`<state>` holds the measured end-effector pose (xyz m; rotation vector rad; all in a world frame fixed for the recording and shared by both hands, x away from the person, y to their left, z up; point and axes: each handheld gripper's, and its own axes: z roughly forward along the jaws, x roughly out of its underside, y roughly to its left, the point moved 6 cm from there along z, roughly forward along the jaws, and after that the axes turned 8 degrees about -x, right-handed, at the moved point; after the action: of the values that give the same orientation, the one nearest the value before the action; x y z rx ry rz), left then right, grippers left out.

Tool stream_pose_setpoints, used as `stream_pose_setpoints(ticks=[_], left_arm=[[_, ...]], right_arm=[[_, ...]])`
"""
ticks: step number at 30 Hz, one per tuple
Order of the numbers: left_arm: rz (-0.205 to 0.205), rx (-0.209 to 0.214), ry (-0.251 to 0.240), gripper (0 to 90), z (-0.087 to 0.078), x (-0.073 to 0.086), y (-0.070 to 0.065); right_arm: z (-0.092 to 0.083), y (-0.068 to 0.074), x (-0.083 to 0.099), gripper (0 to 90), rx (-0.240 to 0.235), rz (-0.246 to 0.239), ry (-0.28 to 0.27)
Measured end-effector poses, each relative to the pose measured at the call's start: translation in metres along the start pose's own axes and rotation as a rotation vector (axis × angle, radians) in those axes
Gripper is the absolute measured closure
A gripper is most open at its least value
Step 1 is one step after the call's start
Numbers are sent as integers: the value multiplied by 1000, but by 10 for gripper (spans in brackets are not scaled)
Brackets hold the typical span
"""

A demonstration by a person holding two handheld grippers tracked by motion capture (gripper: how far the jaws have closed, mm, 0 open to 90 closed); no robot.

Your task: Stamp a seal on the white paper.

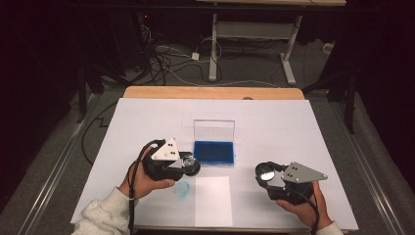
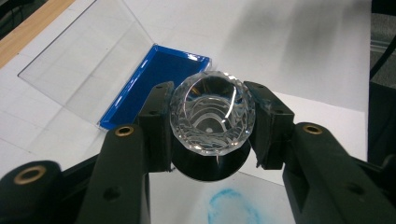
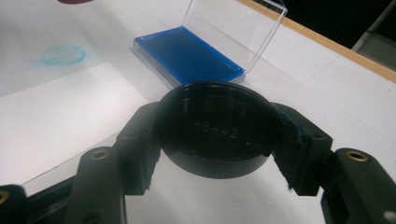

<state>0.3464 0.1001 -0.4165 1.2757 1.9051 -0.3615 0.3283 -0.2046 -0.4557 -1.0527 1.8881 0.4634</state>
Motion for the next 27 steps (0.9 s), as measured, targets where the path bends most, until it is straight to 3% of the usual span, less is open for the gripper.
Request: stream_pose_setpoints(ticks=[6,15,21,27], left_arm=[[4,10,-5,547,-1,-1,-4],[44,44,3,547,11,-6,-21],[46,45,-21,547,12,-9,-31],[59,76,-6,547,16,-8,-40]], right_arm=[[3,1,0,384,-5,3,3],[1,4,3,384,-10,-1,13],[3,5,3,383,-11,-6,19],[3,4,4,383,-8,1,20]])
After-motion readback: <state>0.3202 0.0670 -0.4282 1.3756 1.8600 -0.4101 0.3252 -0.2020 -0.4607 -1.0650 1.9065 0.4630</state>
